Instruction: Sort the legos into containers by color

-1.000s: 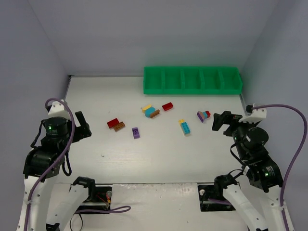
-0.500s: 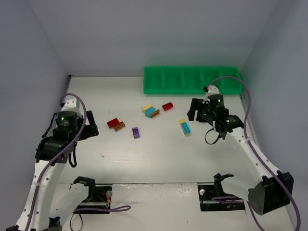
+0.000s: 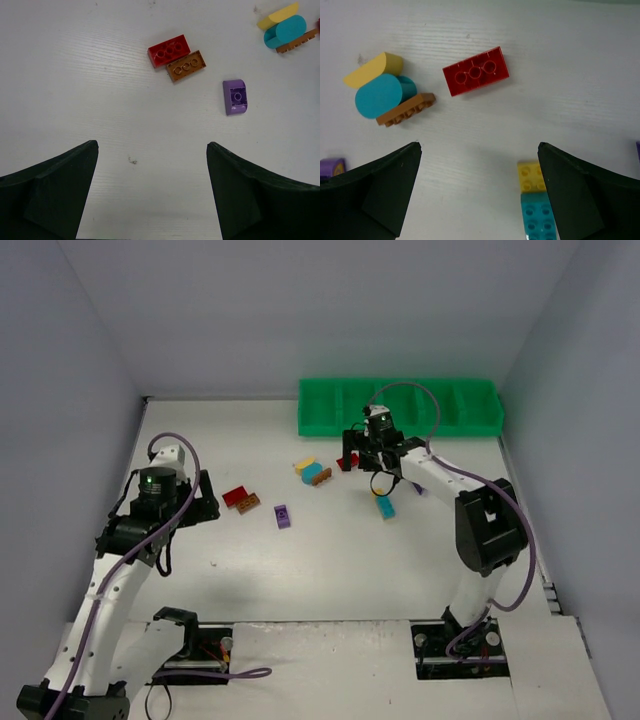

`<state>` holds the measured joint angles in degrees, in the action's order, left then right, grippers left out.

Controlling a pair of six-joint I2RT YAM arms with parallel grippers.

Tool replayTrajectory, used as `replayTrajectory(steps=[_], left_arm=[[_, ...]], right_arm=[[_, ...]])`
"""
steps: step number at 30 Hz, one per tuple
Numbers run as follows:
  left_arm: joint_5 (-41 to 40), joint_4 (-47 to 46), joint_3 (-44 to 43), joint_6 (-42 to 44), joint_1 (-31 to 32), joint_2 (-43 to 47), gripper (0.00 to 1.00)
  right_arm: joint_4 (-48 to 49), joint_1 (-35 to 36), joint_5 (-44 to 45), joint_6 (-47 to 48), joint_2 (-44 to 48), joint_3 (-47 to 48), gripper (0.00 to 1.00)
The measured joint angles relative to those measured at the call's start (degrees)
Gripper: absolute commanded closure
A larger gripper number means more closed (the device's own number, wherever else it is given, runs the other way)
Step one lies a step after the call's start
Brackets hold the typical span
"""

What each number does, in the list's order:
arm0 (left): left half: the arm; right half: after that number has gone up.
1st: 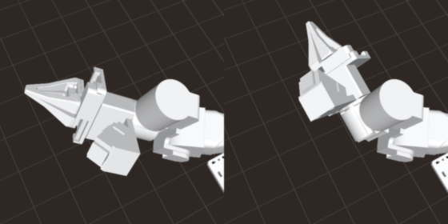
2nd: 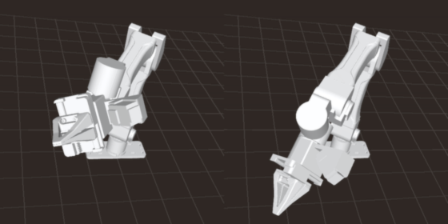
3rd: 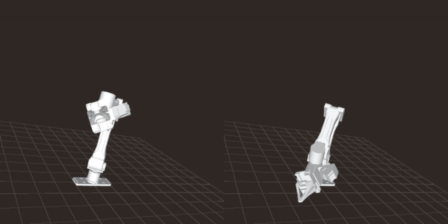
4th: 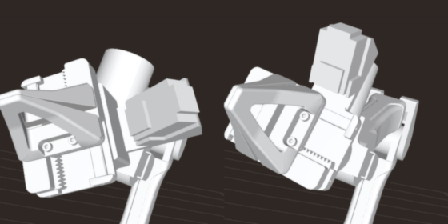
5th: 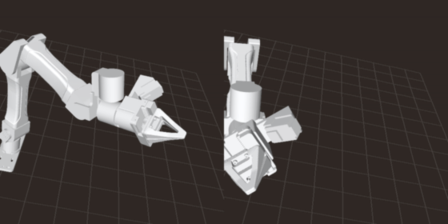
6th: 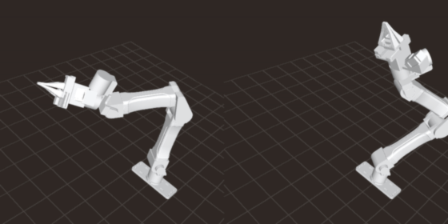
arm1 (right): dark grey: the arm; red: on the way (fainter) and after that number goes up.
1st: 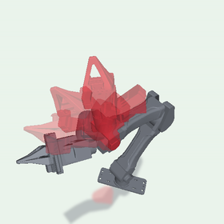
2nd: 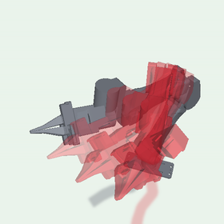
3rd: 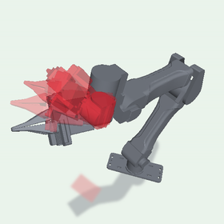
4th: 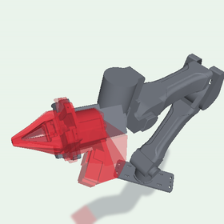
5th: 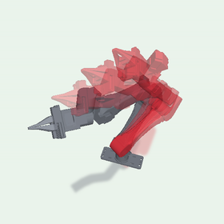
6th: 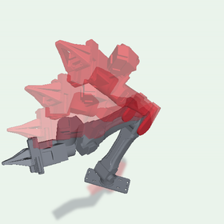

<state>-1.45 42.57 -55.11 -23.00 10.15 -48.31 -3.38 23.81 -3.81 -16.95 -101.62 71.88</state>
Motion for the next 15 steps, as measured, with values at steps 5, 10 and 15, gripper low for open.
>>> replayTrajectory(steps=[5,10,15], left_arm=[[0.63,-2.86,2.80,0.00,0.00,0.35,0.17],[0.66,-5.25,6.71,0.00,0.00,0.44,0.17],[0.09,-6.27,7.87,0.04,0.00,-0.09,0.17]], right_arm=[[0.22,0.96,4.79,-4.92,-7.10,5.99,0.04],[-0.17,1.22,9.99,-12.98,-12.63,11.23,0.06],[-3.21,1.44,14.91,-21.38,-19.32,18.38,0.11]])
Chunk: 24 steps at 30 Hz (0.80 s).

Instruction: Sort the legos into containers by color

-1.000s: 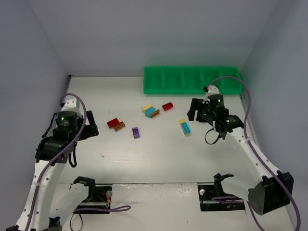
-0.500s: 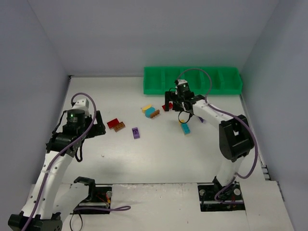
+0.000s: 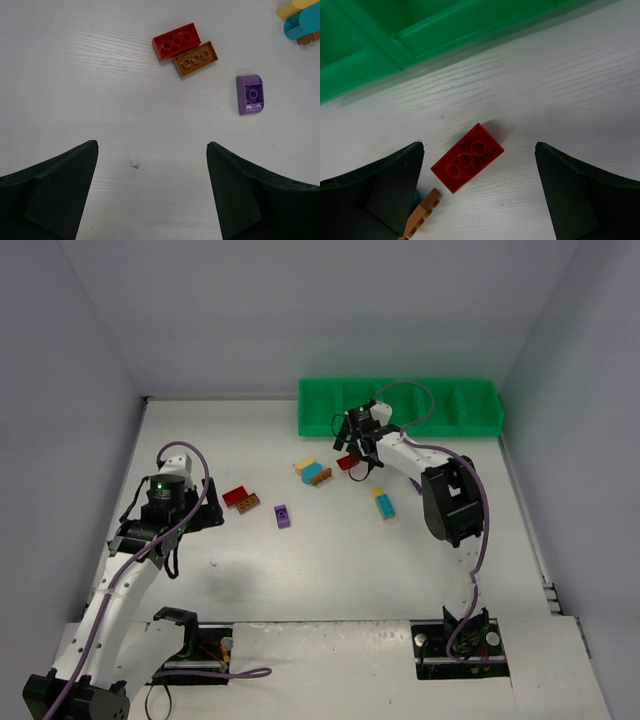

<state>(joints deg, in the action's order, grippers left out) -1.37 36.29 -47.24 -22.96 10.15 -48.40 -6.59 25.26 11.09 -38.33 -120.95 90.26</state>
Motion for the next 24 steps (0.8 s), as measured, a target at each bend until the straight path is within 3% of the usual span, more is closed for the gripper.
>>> replayTrajectory(steps=[4,10,16,19,24], left_arm=[[-0.72,-0.92,0.00,0.20,0.00,-0.04,0.17],[-1.51,-1.31,0.00,0.33,0.00,-0.39,0.17],[-1.62,-1.64,0.00,0.42,0.00,-1.11,0.17],[-1.62,-1.86,0.00,0.44,0.00,-1.49,0.17],[-1.62,-1.95,0.00,0.46,0.00,-1.55,0.17]], right_arm=[[-2.62,0.22,2.10,-4.94,-4.74,4.09,0.14],[-4.48,0.90,3.69,-8.22,-7.34,6.99,0.32],[-5.29,1.16,3.96,-9.18,-7.34,6.86,0.74],[-4.79,1.16,4.02,-9.25,-7.34,6.69,1.00],[-4.39,1.16,4.09,-5.66,-7.26,6.62,1.00]])
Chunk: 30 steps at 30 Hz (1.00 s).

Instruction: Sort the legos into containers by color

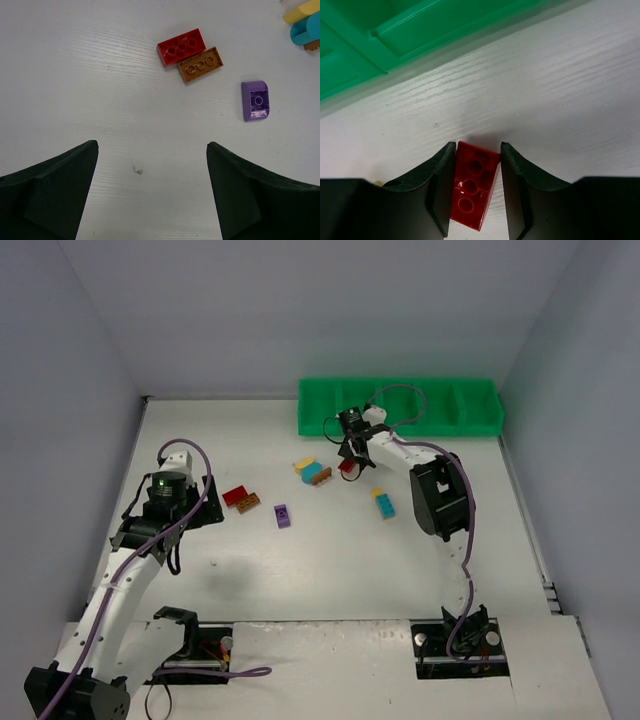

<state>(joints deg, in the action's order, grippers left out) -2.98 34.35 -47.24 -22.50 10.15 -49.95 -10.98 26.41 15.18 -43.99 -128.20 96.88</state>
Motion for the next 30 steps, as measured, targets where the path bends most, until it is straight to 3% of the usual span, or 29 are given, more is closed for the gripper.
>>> replayTrajectory(steps=[7,18,21,24,26,30], left_arm=[[-0.04,0.00,0.00,0.39,0.00,-0.20,0.17],[-0.02,-0.04,0.00,1.03,0.00,-0.20,0.17],[-0.02,-0.04,0.00,1.07,0.00,-0.17,0.17],[-0.02,-0.11,0.00,1.11,0.00,-0.17,0.17],[-0.02,-0.17,0.00,1.16,0.00,-0.17,0.17],[-0.02,-0.28,0.00,1.27,0.00,-0.17,0.17]], right_arm=[[2.12,-0.07,0.50,13.20,1.33,0.96,1.00],[17.07,-4.68,-0.48,32.61,3.48,8.76,0.99],[21.18,-6.56,-1.49,35.89,2.14,10.82,0.92],[23.47,-8.00,-2.45,38.73,-1.51,14.97,0.73],[24.11,-8.24,-3.34,40.17,-4.11,17.29,0.67],[24.26,-8.02,-5.20,42.45,-7.69,18.71,0.41]])
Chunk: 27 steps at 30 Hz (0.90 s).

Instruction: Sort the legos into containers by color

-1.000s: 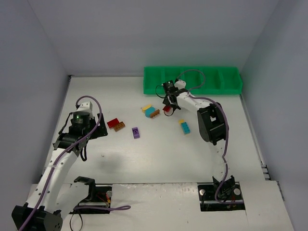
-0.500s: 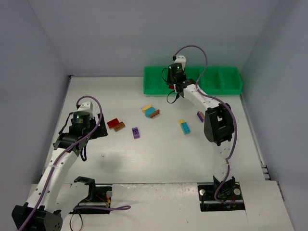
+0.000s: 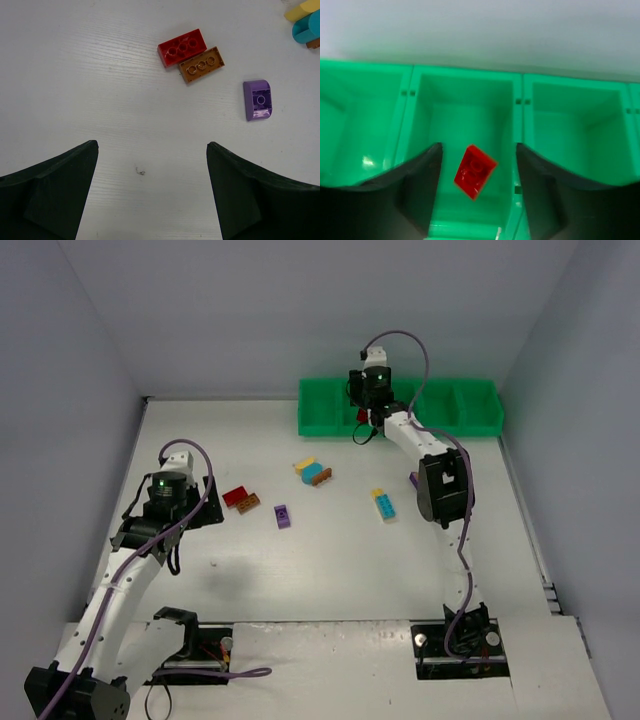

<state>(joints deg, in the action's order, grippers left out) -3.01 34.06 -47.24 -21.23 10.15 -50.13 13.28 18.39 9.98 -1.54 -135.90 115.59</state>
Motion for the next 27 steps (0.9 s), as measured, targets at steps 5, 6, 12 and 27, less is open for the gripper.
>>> replayTrajectory(steps=[5,6,12,27], left_arm=[[0.02,-0.07,0.00,0.00,0.00,0.00,0.17],[0.02,-0.09,0.00,0.00,0.00,0.00,0.17],[0.00,-0.11,0.00,0.02,0.00,0.04,0.17],[-3.45,-0.07,0.00,-0.07,0.00,0.85,0.17]], right_arm=[[-0.04,0.11,-1.60,1.81,-0.83,0.00,0.25],[0.31,0.17,-2.01,1.99,-0.68,-0.02,0.26],[0.35,1.22,-6.34,3.13,5.51,-8.48,0.25],[-0.24,27.43,-9.99,-6.69,33.66,-41.31,0.20]])
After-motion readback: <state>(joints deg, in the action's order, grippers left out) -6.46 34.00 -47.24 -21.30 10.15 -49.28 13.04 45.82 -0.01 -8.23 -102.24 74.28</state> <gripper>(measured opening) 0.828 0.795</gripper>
